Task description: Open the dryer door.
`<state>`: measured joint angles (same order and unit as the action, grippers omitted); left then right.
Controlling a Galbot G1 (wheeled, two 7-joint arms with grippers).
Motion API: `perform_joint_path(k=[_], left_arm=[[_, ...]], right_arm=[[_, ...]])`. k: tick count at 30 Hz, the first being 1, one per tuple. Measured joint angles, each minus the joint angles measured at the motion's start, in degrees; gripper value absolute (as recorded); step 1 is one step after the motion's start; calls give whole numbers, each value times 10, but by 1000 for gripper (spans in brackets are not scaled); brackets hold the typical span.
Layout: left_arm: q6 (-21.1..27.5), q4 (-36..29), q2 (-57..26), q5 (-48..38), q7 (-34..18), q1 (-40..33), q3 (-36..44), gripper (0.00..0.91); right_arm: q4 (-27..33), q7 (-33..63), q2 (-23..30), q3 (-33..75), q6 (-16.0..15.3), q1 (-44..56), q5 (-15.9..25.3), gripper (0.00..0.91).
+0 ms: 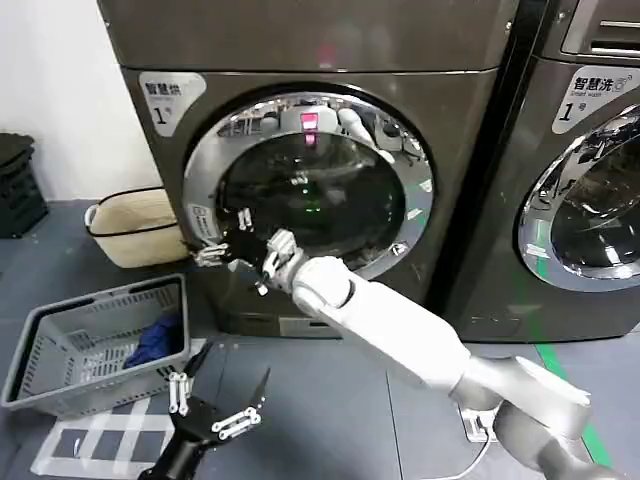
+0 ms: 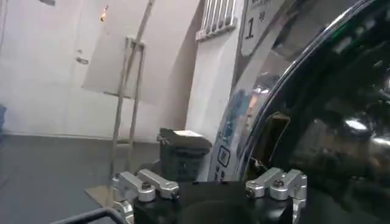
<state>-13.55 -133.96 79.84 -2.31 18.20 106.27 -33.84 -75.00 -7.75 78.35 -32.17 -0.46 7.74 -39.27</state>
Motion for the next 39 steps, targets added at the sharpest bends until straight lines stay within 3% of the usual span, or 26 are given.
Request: perform_joint_path(k=[10,21,39], left_arm=[[3,1,-2,-8,1,-2,-7,907],[34,1,-1,-56,0,-3,-36,907],[109,21,-16,-188,-21,-31,-200,907]], right_arm=[[5,-39,-1,-8,3,-3,-4,907],[-30,-82,-24,-14,5,4,-34,907],[-143,-172,-111,2,4,50,-50,907]])
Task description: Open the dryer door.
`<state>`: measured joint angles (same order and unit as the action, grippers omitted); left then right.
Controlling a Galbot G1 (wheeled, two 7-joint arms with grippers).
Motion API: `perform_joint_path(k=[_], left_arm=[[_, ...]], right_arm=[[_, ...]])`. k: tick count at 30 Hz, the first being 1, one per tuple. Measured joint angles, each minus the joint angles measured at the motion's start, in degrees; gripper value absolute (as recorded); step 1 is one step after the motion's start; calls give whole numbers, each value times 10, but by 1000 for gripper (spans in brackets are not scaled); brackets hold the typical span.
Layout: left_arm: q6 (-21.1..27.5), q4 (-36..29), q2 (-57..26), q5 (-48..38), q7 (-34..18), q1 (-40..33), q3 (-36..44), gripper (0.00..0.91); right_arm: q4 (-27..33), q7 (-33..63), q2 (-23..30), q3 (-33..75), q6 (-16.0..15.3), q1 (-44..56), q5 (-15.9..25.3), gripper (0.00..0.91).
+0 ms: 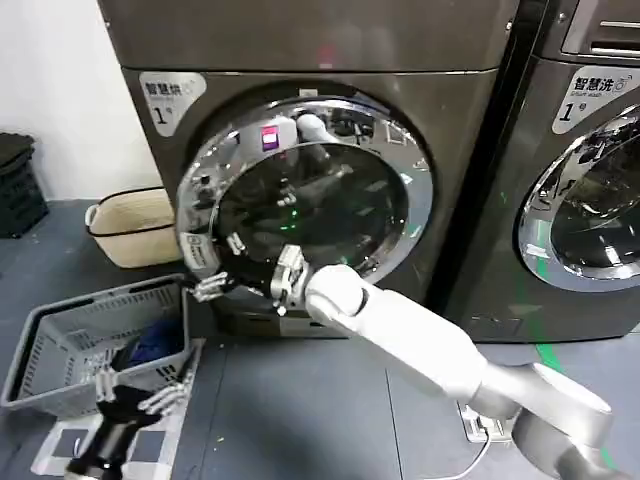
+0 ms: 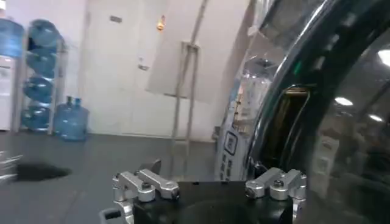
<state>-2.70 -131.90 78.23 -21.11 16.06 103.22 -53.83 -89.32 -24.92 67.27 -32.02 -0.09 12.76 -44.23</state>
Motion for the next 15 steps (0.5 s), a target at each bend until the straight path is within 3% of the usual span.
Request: perform_joint_path(k=[15], left_arm=[[34,39,-72,-73,-14,-57,-75,907]], right_arm=[[-90,-95,-87,31,-6,46,-12,907]])
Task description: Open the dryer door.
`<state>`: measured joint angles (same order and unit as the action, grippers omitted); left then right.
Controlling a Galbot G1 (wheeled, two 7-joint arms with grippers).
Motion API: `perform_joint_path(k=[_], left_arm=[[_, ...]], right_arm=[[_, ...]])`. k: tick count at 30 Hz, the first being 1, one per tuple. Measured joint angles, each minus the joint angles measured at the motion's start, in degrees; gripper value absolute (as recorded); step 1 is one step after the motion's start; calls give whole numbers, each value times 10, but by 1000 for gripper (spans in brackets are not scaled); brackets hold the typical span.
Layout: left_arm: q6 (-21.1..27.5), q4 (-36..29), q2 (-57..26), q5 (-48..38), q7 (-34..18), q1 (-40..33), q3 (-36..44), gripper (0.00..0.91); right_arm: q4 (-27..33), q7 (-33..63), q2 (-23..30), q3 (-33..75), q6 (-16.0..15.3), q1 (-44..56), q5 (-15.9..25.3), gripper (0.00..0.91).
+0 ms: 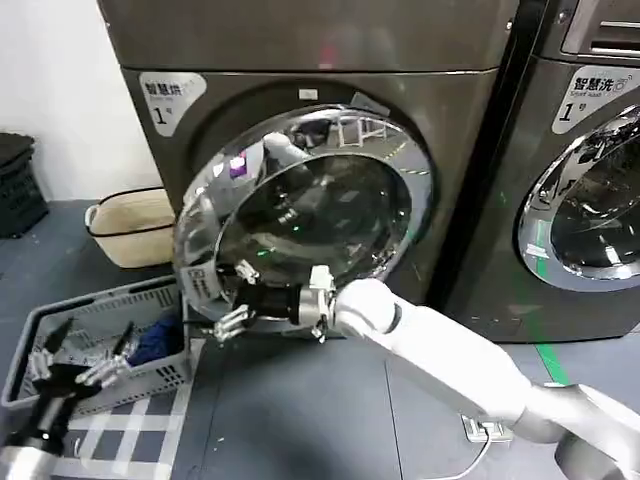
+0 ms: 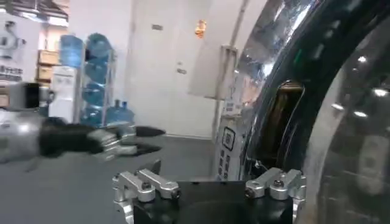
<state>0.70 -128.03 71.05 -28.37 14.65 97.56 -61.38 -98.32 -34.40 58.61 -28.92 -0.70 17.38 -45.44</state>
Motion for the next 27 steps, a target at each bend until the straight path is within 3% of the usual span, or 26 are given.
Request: perform_joint_path(k=[12,27], left_arm=[[4,50,-94,-23,9,-65,39,907],[12,108,-237,-34,55,-212,214,907]], right_arm=[[-89,-44,-75,42,-5,53,0,907],[-194,-64,-181,156,6,185,19,907]])
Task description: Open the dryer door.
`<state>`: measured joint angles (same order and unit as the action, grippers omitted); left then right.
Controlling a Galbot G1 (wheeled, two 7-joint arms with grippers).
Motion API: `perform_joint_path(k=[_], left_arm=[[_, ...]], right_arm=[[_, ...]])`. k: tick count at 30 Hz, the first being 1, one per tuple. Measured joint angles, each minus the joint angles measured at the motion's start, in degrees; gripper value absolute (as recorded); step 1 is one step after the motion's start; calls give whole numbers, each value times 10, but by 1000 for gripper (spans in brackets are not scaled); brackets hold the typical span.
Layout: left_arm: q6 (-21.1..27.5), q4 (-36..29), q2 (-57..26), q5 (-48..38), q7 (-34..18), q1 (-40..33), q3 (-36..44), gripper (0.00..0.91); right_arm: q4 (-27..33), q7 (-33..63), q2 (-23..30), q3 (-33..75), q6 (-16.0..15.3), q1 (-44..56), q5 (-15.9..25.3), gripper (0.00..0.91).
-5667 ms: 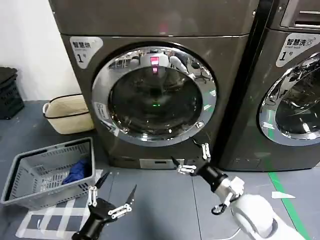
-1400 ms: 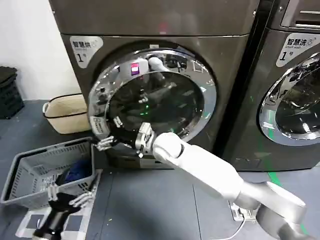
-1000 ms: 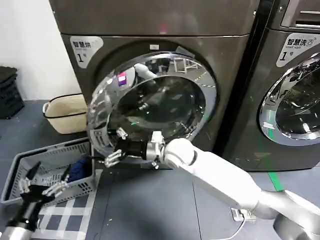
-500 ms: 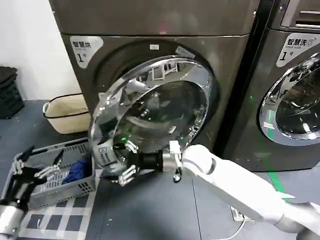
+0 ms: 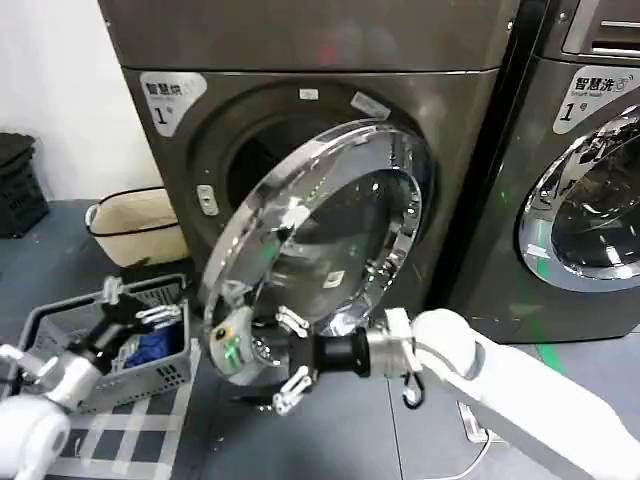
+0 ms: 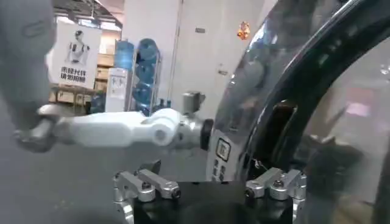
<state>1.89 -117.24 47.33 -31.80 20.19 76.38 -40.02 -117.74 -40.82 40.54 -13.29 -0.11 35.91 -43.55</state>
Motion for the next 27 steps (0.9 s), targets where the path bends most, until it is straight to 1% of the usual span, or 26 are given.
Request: perform_joint_path(k=[3,9,13,15,19,22,25,27], left_arm=[[-6,5,-23,6,10,-25,36,907],[-13,10,-48,19,18,-68,109,907],[-17,13,-50,22,17,-89,149,907],[-17,15,-49,22,17,-100,167,907],[-21,15,-43,23,16,-122,198,907],[-25,15,-40,22,16,-134,219,907],[-29,15,-35,22,14,-146,236,907],[-30,15,-32,22,12,-153,248,907]], right_arm=[[-11,16,-16,43,10,48,10,907],[-37,39,-43,175,27,194,30,907],[-57,58,-37,296,39,311,34,907],[-67,63,-26,370,53,383,48,907],[-79,78,14,509,94,523,86,907],[-83,103,63,603,121,622,106,907],[-87,134,117,673,140,697,127,907],[-89,163,154,710,144,736,143,907]])
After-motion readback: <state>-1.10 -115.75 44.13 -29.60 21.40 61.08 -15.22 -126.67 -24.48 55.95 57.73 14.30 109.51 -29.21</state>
